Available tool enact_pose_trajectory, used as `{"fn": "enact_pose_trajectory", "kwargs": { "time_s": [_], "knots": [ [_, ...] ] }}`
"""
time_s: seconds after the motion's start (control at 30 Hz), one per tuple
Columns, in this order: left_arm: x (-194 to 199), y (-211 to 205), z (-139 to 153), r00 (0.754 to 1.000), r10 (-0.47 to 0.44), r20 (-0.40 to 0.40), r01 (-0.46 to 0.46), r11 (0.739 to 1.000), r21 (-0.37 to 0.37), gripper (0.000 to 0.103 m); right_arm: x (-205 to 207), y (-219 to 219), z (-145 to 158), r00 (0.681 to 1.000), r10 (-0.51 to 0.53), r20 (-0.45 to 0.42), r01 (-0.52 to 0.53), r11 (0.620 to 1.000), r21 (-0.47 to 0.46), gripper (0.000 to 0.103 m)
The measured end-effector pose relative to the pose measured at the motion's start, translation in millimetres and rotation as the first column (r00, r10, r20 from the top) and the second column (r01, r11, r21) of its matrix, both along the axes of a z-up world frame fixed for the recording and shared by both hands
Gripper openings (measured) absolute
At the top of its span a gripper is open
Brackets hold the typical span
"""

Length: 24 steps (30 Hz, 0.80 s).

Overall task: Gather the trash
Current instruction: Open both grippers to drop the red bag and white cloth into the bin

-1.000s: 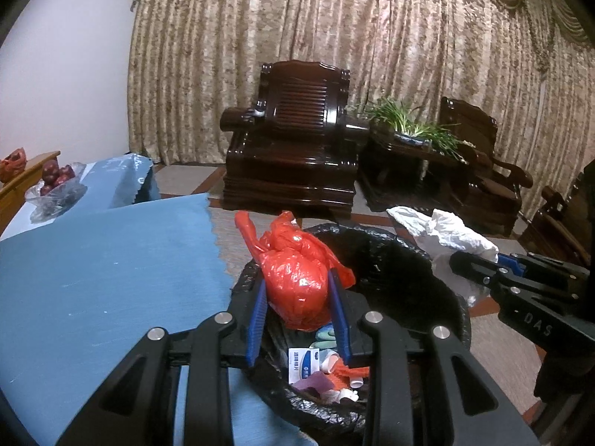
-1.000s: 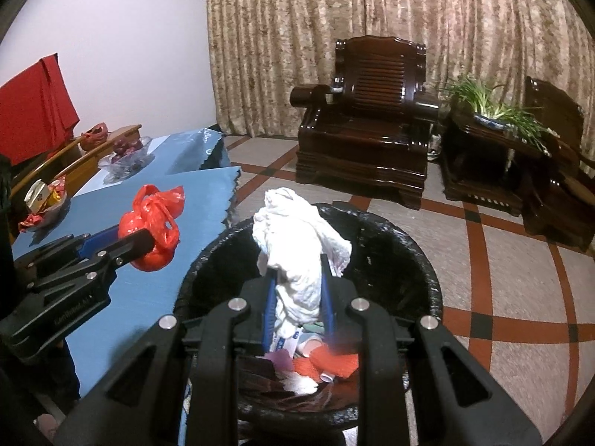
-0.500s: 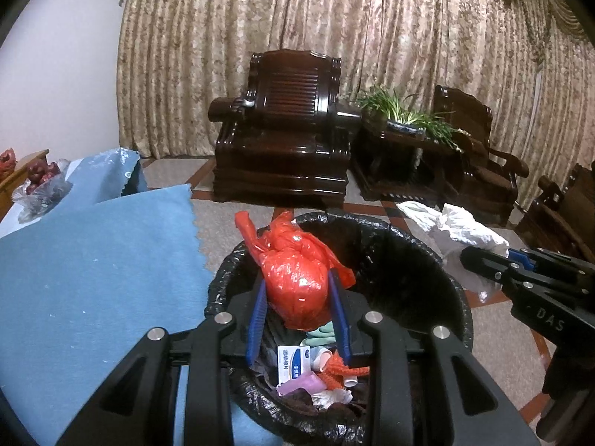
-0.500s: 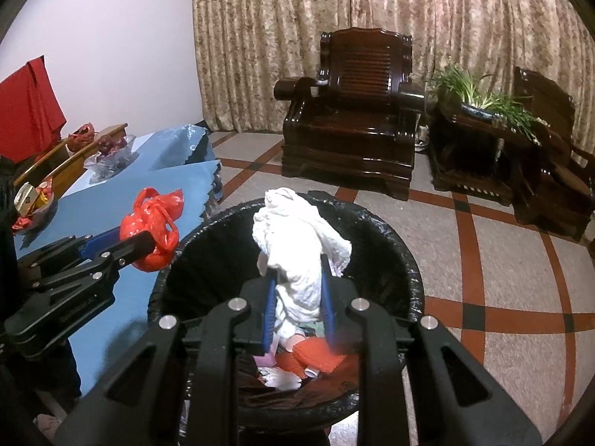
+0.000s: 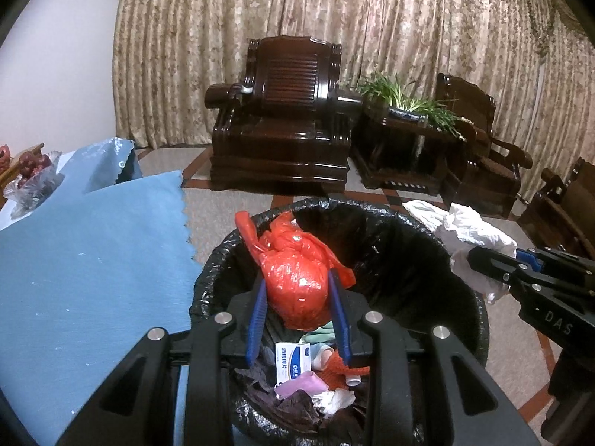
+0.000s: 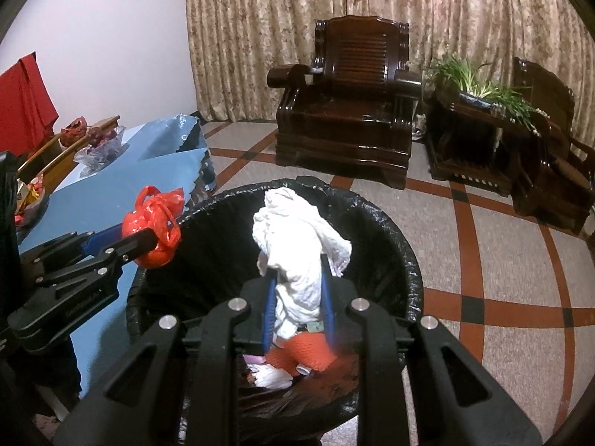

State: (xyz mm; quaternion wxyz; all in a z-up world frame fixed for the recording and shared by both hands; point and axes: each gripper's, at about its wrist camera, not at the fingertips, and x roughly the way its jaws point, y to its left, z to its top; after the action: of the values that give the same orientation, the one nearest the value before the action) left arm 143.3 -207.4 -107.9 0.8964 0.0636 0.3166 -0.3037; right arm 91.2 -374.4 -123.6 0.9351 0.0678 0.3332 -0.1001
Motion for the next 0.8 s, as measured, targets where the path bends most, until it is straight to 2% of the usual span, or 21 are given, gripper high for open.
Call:
{"fn": "enact_pose_trajectory", "kwargs": {
  "time_s": [0.17,0.23,0.27,0.33,0.4,0.53,0.6,0.7,0.8],
  "knots": [
    [6.5,-4.4,-5.8,1.0,0.002,-0.023,-0.002,1.0,0.006,0.031,8.7,-1.7,-6.5,1.0,-0.008,-0.016,0.008,1.0,-0.001,0.021],
    [10.0,-5.4,-8.2,0.999,-0.001,-0.035,0.001,1.0,0.006,0.033,11.7,-3.1,-9.6,1.0,-0.011,-0.021,0.011,1.0,-0.006,0.028],
    [11.9,-5.7,-8.8,0.999,0.0,-0.04,0.001,1.0,0.008,0.036,12.9,-1.5,-11.3,1.0,-0.015,-0.024,0.015,1.0,-0.012,0.032],
    [14.4,-5.6,-9.1,0.999,-0.001,-0.05,0.001,1.0,0.001,0.042,13.6,-1.9,-14.6,0.999,-0.027,-0.028,0.027,0.999,-0.019,0.053],
    [15.6,-3.1,-8.7,0.999,0.009,-0.05,-0.01,1.0,-0.005,0.057,13.7,-3.0,-15.2,0.999,-0.034,-0.023,0.033,0.999,-0.022,0.061],
    [17.3,3.3,-5.8,0.999,0.018,-0.051,-0.018,1.0,-0.011,0.064,11.5,-2.6,-13.3,0.999,-0.05,-0.015,0.049,0.998,-0.036,0.087],
    [17.1,8.7,-2.1,0.999,0.028,-0.044,-0.029,0.999,-0.015,0.074,9.4,-1.6,-11.2,0.999,-0.049,-0.011,0.049,0.998,-0.034,0.095],
    [14.5,17.4,4.1,0.998,0.052,-0.02,-0.052,0.999,-0.013,0.088,7.6,-2.3,-8.8,0.999,-0.042,-0.012,0.041,0.999,-0.015,0.096],
    [10.6,29.2,12.1,0.997,0.073,-0.002,-0.073,0.997,-0.013,0.094,4.7,-0.6,-2.4,0.999,-0.032,-0.003,0.033,0.999,0.009,0.097]
  ]
}}
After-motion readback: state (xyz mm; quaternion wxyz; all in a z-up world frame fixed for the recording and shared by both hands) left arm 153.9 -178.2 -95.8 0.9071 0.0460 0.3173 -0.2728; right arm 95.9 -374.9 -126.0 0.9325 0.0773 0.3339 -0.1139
